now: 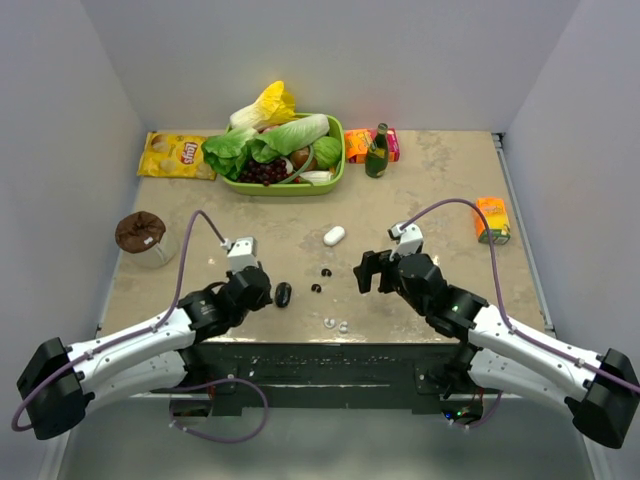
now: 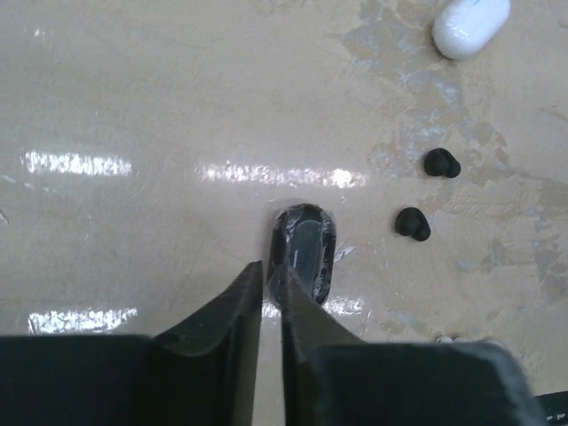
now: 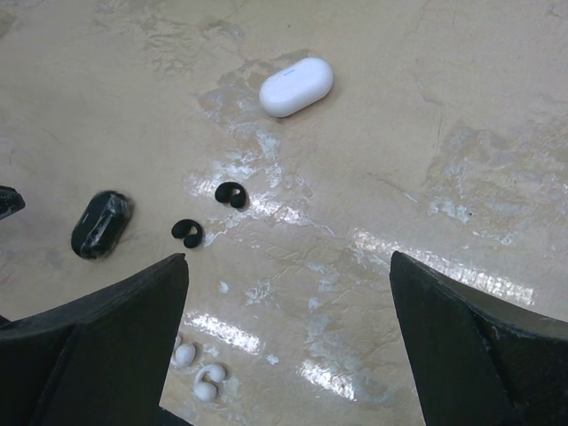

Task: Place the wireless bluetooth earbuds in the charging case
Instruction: Pick up the charging case at the center of the board.

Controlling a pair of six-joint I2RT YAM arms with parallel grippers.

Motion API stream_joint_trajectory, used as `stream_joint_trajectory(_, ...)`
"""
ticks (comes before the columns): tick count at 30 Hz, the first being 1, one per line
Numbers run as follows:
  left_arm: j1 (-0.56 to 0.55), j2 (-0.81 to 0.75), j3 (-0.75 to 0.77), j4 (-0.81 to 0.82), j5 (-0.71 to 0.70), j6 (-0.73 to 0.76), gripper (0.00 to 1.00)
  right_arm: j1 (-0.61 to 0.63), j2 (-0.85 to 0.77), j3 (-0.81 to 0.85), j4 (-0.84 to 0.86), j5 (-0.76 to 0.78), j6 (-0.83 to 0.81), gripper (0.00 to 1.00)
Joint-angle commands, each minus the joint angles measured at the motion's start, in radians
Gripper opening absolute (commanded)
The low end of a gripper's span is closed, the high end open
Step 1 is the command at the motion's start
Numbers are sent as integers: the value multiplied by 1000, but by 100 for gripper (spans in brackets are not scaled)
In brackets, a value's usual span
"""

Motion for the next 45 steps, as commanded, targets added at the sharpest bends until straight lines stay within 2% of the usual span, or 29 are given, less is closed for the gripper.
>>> stream_joint_trajectory(1, -5, -24, -58, -36, -38, -114, 5, 1, -13, 0, 33, -20, -9, 98)
stream_joint_trajectory(3, -5, -9, -84, -34, -35, -140, 0, 1, -21, 2, 28, -19, -7, 98)
stream_joint_trajectory(9, -5, 37, -132, 36, -4, -140, 0, 1, -26, 3, 22, -31, -6, 97)
stream_joint_trajectory(21, -5, 166, -132, 187, 51, -94, 0, 1, -35, -6, 12, -40, 4, 97)
stream_joint_trajectory(45, -18, 258, -121, 394, 177, -35, 0, 1, -32, -6, 4, -40, 5, 97)
